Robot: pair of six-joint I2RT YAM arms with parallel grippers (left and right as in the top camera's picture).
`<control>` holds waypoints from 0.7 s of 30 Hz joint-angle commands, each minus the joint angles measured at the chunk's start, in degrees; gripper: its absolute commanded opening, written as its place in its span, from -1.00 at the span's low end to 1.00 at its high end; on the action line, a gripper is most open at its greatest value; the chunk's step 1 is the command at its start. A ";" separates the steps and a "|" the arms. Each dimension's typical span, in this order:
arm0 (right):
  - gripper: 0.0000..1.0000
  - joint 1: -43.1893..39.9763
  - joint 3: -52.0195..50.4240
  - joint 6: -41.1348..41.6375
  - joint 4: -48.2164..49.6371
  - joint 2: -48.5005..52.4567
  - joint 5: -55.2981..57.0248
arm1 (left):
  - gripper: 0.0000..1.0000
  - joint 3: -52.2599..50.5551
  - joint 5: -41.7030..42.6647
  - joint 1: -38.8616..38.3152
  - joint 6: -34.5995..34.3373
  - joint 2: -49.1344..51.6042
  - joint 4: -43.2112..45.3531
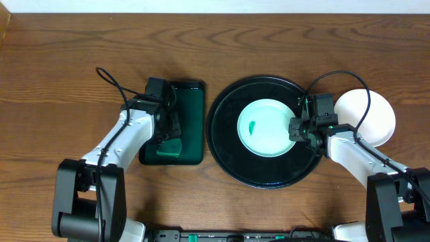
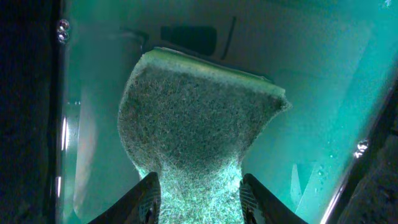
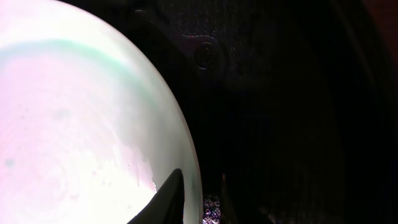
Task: Clean dirty plates on tray and stack at the side
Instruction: 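Lower the left gripper into the green tray and grasp the sponge, then lift the green sponge out of the green tray with the left gripper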
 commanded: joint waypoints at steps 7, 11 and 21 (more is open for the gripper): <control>-0.65 -0.13 -0.07 0.09 -0.26 0.31 -0.26 | -0.14 -3.26 -0.81 -0.39 1.16 0.42 2.32; -0.65 -0.13 -0.07 0.11 -0.26 0.31 -0.26 | -0.15 -4.22 -0.76 -0.39 1.11 0.42 3.19; -0.65 -0.13 -0.07 0.09 -0.28 0.31 -0.26 | -0.17 -5.20 -0.76 -0.39 1.14 0.46 3.39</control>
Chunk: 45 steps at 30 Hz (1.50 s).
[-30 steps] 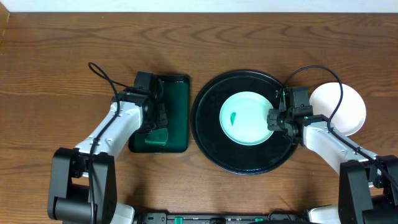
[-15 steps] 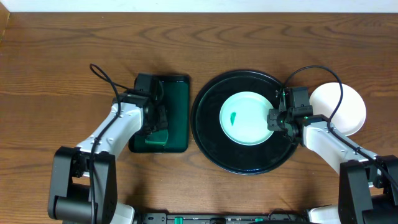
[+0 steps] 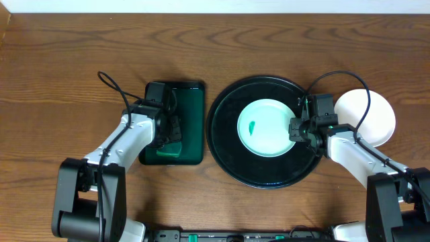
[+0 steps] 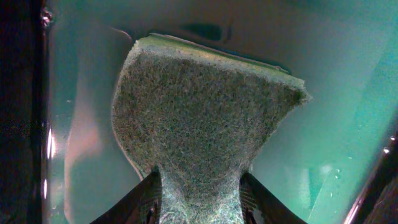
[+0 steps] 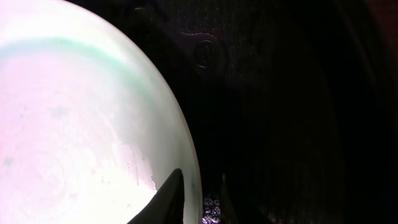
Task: Clean dirty plates on tray and stack at the side
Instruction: 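Lift the green sponge out of the green tray with the left gripper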
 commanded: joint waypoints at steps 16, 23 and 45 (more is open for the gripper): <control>-0.64 -0.13 -0.07 0.09 -0.04 0.31 -0.26 | -0.82 -2.62 -0.72 -0.33 0.96 1.40 1.38; -0.18 -0.13 -0.07 0.09 -0.04 0.31 -0.24 | -0.85 0.22 1.84 -0.33 1.03 -1.77 0.02; -0.97 -0.15 0.04 0.07 -1.66 -1.57 -3.85 | -0.86 9.77 0.76 -0.33 1.40 -20.13 -10.03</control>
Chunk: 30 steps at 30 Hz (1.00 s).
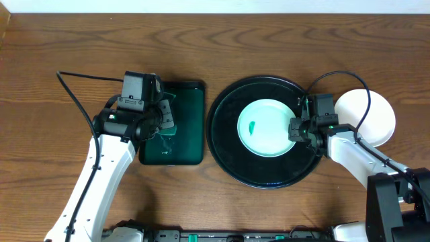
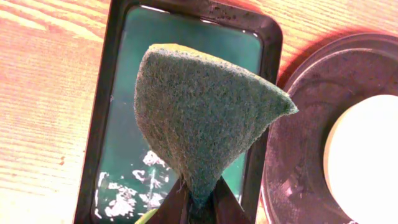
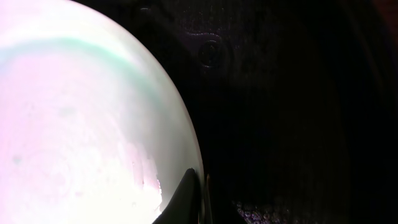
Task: Clean dirty plates on tray and stack at the side
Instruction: 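Lift the green sponge out of the green tray with the left gripper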
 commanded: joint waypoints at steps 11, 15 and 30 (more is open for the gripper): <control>-0.92 -0.09 0.02 0.04 -6.99 -6.25 -2.54 | -0.85 1.07 0.11 -0.33 0.55 -0.17 -0.22; -0.52 -0.09 0.02 0.04 -6.93 -6.25 -2.54 | -0.85 1.07 0.13 -0.33 0.55 -0.17 -0.28; 0.01 -0.09 0.02 0.04 -5.84 -6.25 -2.54 | -0.85 -0.35 0.13 -0.33 0.52 0.07 -0.04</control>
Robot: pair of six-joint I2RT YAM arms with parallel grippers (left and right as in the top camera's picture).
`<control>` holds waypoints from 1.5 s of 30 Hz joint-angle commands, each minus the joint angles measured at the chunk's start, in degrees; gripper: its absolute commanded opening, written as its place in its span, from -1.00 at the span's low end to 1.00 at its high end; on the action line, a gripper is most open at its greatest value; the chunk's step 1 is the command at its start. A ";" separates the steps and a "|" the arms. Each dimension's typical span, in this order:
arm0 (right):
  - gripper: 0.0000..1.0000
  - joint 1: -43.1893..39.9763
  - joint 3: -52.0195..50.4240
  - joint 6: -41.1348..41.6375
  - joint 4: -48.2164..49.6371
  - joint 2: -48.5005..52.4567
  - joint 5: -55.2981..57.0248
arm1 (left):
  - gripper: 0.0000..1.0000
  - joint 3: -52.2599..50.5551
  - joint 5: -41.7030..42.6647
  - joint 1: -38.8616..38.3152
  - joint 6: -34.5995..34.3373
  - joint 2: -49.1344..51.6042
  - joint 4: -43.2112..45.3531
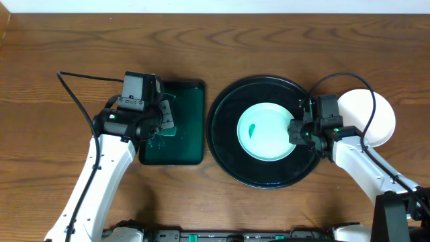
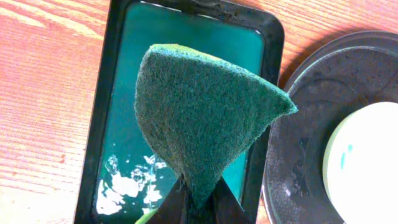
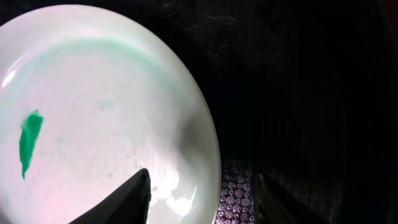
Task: Clean dirty plates on tray and stack at the side
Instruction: 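Lift the green sponge out of the green tray with the left gripper, then carry the sponge right onto the white plate held by the right gripper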
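A white plate (image 1: 269,131) with a green smear (image 3: 28,140) lies in the round black tray (image 1: 225,151). My right gripper (image 3: 202,180) is open at the plate's right rim, one finger over the plate, the other outside over the tray. It also shows from overhead as the right gripper (image 1: 299,132). My left gripper (image 2: 199,202) is shut on a dark green sponge (image 2: 202,118), held above the black basin of green water (image 2: 180,43). From overhead the left gripper (image 1: 161,122) hangs over the basin's left half.
A stack of clean white plates (image 1: 369,117) sits on the wooden table (image 1: 215,47) right of the tray, next to my right arm. White foam (image 2: 127,186) floats at the basin's near end. The basin stands close to the tray's left edge.
My right gripper has opened: its fingers were pinched together at the plate's rim and now stand wide apart. Its view takes in more of the plate. The left gripper and sponge have barely moved.
At first the left gripper held the sponge down in the basin's green water, and the right gripper's fingers sat close about the plate's right rim. Later the sponge hung clear above the basin and the right fingers were pinched on the rim. Now the right gripper is open.
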 commanded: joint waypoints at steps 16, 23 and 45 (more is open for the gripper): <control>-0.03 -0.02 0.02 0.02 0.44 -0.57 -0.09 | -0.85 -0.50 0.37 -0.33 -6.21 1.03 -6.32; -0.06 -0.02 0.02 0.02 0.44 -0.57 -0.07 | -0.85 -0.50 0.33 -0.33 -5.66 1.03 -7.50; -0.38 0.00 -0.07 0.52 0.63 0.98 2.51 | -0.86 14.47 -1.18 -0.66 3.41 12.07 -11.74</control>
